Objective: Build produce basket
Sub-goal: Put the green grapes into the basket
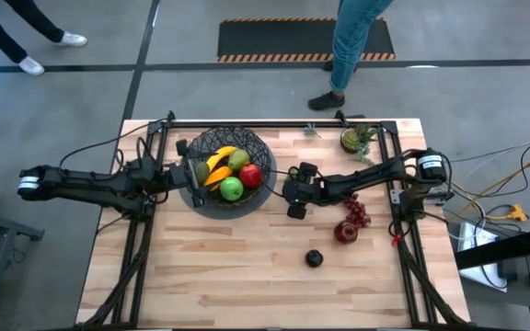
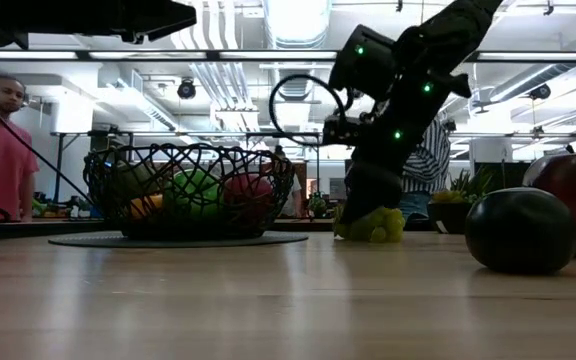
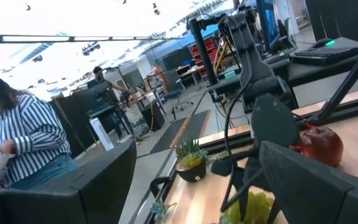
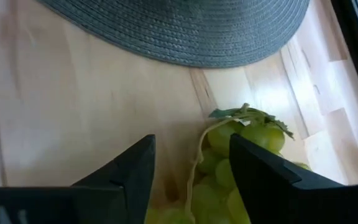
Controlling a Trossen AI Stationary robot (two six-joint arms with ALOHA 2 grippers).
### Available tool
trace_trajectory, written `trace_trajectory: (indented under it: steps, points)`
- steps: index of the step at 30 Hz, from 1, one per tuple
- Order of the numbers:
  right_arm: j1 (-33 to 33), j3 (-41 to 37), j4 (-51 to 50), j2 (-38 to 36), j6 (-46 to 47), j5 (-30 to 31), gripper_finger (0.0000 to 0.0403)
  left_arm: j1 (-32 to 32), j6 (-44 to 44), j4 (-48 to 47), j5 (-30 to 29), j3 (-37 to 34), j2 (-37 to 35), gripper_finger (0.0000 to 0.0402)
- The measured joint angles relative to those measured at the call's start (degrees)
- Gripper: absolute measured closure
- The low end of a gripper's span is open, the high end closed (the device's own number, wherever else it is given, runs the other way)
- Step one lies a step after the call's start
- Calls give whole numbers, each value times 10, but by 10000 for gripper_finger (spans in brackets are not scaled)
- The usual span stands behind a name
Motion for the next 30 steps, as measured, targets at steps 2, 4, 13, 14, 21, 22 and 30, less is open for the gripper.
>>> trace_trajectory:
  steps: [2,4,13,14,21,22,30]
  points:
    - [-2,0,2,8,3,3,222,0,0,-1,0,0,0,79]
    - [-3,0,2,14,3,11,231,0,0,-1,0,0,0,79]
    - [-4,0,0,12,1,30,298,0,0,-1,0,0,0,79]
    - [-4,0,0,12,-1,30,309,0,0,-1,0,0,0,79]
    - [-4,0,-1,13,-3,30,386,0,0,-1,0,0,0,79]
    - [-4,0,-1,13,-3,30,390,0,0,-1,0,0,0,79]
    - [-2,0,-4,9,9,30,394,0,0,-1,0,0,0,79]
